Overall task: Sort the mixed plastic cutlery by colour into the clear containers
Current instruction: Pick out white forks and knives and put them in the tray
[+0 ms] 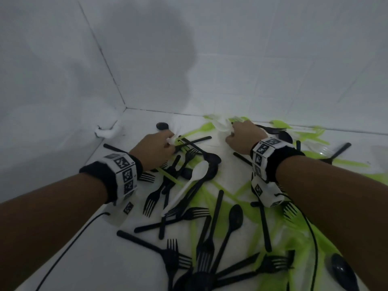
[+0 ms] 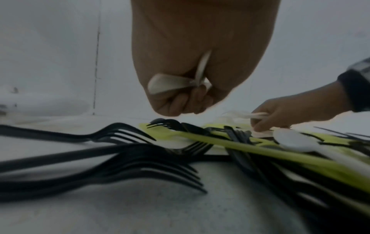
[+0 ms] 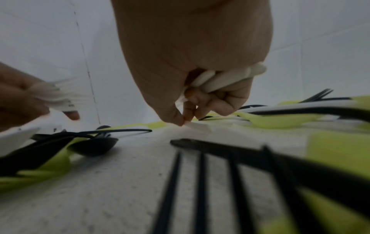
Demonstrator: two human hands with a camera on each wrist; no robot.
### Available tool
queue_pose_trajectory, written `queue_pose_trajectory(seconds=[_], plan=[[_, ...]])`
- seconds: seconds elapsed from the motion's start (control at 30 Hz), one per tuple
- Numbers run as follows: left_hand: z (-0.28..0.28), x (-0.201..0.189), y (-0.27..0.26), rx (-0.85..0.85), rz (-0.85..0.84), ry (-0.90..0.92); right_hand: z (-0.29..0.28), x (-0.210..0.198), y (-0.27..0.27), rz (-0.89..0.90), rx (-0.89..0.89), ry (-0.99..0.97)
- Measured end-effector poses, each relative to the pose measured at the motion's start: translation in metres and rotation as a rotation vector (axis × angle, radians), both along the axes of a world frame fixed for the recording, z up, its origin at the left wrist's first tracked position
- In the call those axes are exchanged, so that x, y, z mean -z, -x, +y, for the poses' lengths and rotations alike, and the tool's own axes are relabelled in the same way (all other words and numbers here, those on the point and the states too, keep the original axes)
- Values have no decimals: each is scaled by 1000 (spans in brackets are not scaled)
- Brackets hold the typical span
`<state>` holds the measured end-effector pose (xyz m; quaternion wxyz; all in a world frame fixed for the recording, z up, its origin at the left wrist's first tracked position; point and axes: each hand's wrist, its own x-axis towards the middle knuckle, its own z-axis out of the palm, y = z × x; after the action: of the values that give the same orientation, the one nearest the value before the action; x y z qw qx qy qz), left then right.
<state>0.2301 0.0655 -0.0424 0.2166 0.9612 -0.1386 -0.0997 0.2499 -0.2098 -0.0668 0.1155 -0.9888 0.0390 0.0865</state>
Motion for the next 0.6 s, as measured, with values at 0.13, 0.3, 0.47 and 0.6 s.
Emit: queue_pose_trajectory(seconds=[0.13,0.3,0.47,0.6], plan=[[-7,14,-6,173,20,-137,4,-6,13,-95,81,-151],[-29,15,-2,238,-37,-77,-4,-15,26,-171,205,-268],[-59,6,-4,237,-221,74,-35,-23,39,-232,348,-324],[-96,-8,0,238,-161,168,-69,-25,58,-329,422,-416]])
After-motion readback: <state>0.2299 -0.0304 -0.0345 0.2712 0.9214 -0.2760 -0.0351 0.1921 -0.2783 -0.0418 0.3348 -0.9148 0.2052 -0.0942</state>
